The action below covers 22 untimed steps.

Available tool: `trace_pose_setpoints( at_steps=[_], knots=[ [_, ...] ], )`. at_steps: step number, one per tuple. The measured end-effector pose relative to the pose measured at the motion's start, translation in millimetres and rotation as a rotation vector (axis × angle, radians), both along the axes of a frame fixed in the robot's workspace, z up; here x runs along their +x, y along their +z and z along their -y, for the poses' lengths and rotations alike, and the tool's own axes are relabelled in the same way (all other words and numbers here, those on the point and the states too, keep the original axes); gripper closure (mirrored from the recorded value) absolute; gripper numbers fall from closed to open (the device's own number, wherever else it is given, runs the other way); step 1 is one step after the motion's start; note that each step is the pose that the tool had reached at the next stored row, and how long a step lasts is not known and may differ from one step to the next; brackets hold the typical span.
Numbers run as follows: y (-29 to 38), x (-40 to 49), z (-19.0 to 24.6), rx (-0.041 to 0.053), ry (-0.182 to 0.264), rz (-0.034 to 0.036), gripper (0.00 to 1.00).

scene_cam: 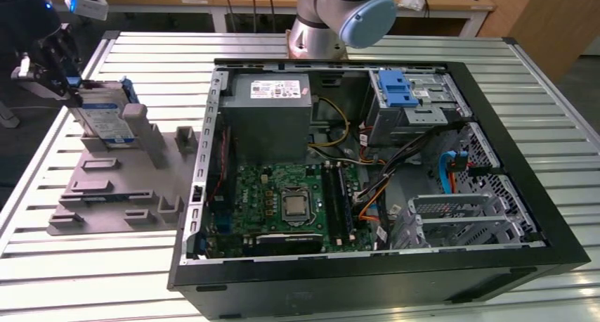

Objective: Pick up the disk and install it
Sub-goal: 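Pick up the disk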

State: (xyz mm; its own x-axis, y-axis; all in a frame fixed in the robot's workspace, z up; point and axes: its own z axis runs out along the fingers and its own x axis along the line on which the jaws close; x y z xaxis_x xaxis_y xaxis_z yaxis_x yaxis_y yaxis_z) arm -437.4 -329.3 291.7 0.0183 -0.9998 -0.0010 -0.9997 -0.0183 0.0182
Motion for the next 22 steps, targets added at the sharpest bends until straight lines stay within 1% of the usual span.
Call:
trace_pose_setpoints(
  at_steps=[1, 2, 19, 20, 21, 22],
  knots=[
    [0.0, 0.0, 0.0, 0.0, 0.0, 0.0, 0.56],
    [0.0, 0.0, 0.0, -0.0001, 0.0, 0.0, 0.63],
    [0.0, 0.0, 0.0, 0.0, 0.001, 0.0001, 0.63],
    [0.0, 0.0, 0.0, 0.0, 0.001, 0.0, 0.62],
    [0.0, 0.0, 0.0, 0.0, 0.001, 0.0, 0.56],
    [0.0, 0.0, 0.0, 0.0, 0.001, 0.0, 0.56]
  ],
)
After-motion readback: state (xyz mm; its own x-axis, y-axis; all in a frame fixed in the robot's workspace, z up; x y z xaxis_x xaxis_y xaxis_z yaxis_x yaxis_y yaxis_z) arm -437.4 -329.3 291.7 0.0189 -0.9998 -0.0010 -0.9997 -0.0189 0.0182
